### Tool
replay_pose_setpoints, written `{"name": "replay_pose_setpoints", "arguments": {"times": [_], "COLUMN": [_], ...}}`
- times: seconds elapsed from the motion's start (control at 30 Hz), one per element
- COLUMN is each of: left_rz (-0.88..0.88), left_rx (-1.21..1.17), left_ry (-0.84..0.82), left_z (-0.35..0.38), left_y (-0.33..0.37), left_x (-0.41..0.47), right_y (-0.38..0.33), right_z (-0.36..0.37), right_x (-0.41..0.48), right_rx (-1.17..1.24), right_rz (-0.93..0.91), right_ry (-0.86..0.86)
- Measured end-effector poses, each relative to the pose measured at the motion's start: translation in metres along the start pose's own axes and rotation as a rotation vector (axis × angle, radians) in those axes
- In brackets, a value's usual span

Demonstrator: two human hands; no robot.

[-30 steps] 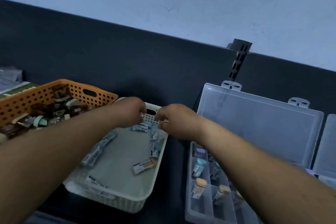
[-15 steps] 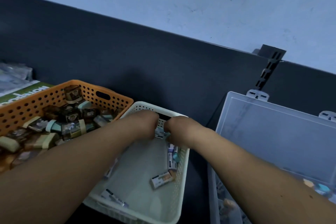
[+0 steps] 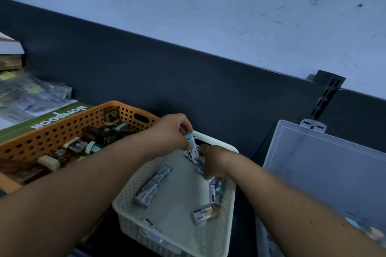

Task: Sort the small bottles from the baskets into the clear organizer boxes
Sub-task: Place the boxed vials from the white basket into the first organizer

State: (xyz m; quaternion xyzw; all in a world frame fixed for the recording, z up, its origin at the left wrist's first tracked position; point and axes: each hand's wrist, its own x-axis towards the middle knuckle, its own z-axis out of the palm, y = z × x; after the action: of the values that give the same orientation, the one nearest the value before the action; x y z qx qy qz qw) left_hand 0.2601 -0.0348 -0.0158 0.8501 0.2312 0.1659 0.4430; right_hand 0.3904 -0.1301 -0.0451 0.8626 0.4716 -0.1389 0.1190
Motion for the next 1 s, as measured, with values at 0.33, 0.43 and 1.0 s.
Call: {"name": "replay_pose_setpoints", "arguments": {"times": [0.33,0.43,1.0], "left_rz": [0.01,0.002,0.114], "left_rx": [-0.047,-0.056,-0.093], "left_ry": [0.057,0.057,-0.036], "left_z": [-0.006,-0.006,0.052], "left_y": [0.007,0.008,0.087], "left_x": [-0.014,-0.018,-0.021], "right_y": [-0.003,0.0,0.114], "right_z": [0.006,0.005,-0.034], "right_x": [-0.013,-0.014,-0.144], "right_rx": [-0.021,0.076,0.927], "right_rz": [-0.078,-0.104,-0.194], "right_ry": [-0.021,0.005,0.376]}}
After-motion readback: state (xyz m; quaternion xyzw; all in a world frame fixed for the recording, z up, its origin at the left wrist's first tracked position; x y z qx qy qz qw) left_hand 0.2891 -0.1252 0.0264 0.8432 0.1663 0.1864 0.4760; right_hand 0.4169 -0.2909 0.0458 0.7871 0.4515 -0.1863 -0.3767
